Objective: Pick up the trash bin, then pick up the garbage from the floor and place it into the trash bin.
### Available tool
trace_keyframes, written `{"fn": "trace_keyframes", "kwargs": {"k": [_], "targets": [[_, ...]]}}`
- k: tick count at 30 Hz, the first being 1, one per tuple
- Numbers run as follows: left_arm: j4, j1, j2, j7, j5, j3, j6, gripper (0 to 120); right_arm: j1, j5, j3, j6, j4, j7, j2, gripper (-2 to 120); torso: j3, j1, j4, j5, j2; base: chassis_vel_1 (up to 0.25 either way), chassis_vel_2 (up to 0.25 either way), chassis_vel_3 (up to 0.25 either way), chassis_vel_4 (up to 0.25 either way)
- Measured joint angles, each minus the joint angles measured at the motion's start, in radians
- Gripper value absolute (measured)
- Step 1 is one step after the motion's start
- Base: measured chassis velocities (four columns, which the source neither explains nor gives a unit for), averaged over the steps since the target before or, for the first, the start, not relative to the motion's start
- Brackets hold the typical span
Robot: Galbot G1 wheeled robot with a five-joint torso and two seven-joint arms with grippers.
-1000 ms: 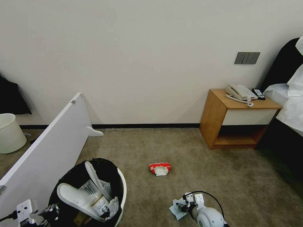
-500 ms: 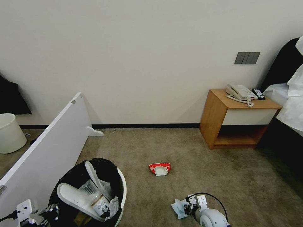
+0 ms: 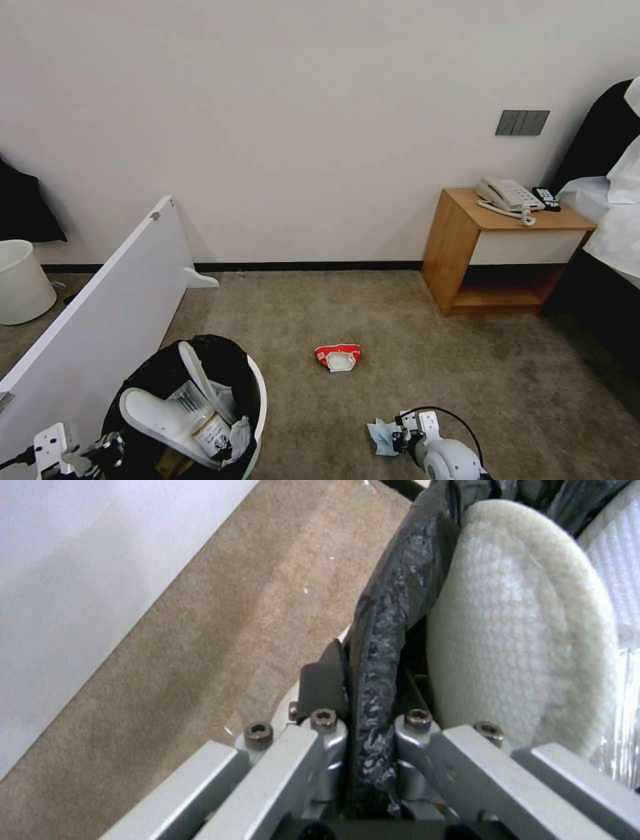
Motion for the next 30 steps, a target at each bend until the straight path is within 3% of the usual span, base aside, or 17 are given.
{"fn": "trace_keyframes", "kwargs": {"k": [14,30], "targets": [[0.000,-0.009,0.004,0.000,0.000,0.011,-0.001,2,-0.111,0.029,0.026,-0.015,0.264,0.007,-0.110,0,0.000,0.000,0.0000,0.0000,0.000,0.000,0.000,0.000,0.000],[0.000,-0.010,0.001,0.000,0.008,0.033,-0.001,2,-0.153,0.049,0.044,-0.020,0.385,0.012,-0.151,0,0.000,0.000,0.0000,0.0002,0.000,0.000,0.000,0.000,0.000]]}}
